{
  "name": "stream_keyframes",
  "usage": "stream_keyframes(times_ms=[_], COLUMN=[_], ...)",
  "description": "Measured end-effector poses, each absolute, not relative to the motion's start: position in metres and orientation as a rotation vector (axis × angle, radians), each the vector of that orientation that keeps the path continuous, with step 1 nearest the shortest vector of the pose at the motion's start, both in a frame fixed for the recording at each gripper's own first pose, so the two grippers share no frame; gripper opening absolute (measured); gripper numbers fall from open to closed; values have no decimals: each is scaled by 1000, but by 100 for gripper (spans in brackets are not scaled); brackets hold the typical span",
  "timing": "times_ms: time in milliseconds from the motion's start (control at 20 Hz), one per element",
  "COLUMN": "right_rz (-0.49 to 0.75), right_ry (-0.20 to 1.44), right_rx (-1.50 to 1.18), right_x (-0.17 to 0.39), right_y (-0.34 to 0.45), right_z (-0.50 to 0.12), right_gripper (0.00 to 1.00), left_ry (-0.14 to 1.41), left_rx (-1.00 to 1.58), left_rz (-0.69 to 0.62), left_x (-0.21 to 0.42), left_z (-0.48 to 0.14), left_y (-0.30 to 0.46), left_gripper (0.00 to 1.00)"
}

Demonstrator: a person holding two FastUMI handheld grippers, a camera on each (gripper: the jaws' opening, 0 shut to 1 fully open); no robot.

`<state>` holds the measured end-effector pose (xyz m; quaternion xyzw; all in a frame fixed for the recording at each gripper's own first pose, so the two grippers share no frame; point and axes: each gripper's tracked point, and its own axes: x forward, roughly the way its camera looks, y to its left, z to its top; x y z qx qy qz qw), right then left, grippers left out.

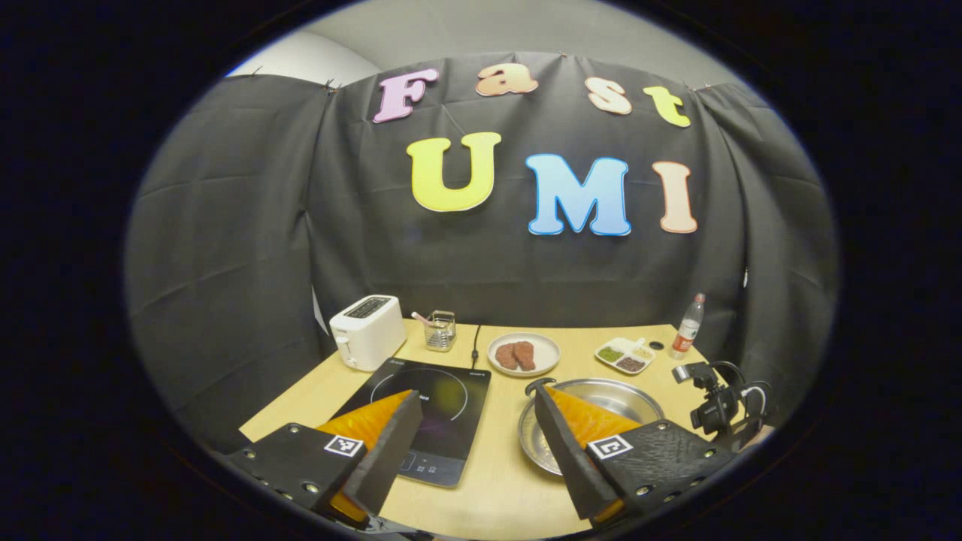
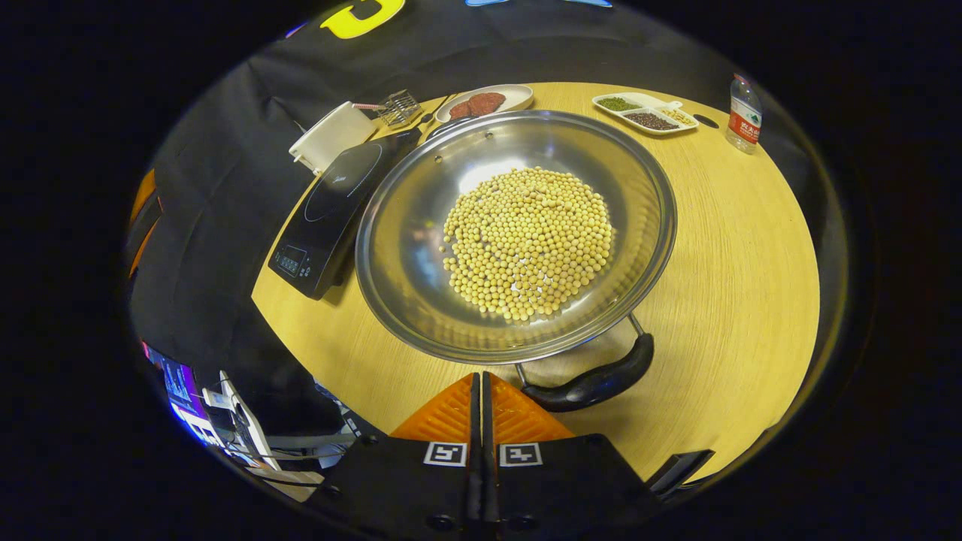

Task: First push the handle of the pot to place it horizontally, then grasp the pot with both hands and set it on the induction cooktop.

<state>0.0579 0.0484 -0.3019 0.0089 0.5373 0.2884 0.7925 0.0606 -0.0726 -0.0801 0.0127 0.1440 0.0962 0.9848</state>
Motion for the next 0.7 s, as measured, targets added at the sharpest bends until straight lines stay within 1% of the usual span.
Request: stream_keyframes(times_ms=[50, 100, 350, 400, 450, 500, 550, 600, 650, 700], right_rz=[636, 647, 655, 653, 647, 639, 630, 622, 613, 607], right_ry=[1164, 1166, 1161, 1159, 1156, 1154, 1153, 1151, 1150, 1149], right_rx=[30, 34, 21, 16, 12, 11, 11, 11, 12, 13], right_x=[57, 57, 65, 67, 70, 72, 75, 77, 81, 83], right_y=[50, 49, 37, 34, 30, 25, 21, 18, 13, 10], right_z=[-302, -302, -303, -304, -304, -304, -304, -304, -303, -304], right_gripper=[0, 2, 2, 2, 2, 2, 2, 2, 2, 2], left_ry=[294, 297, 302, 305, 308, 314, 321, 324, 325, 326], left_rx=[25, 23, 37, 30, 21, 13, 9, 8, 8, 5], left_rz=[199, 201, 203, 198, 191, 182, 175, 172, 170, 168], left_x=[60, 61, 68, 70, 71, 72, 74, 76, 78, 79], left_z=[-83, -83, -87, -88, -91, -95, -98, -100, -101, -101], left_y=[-76, -78, -94, -99, -104, -109, -113, -114, -116, -118], left_gripper=[92, 92, 92, 88, 92, 88, 92, 88, 92, 92])
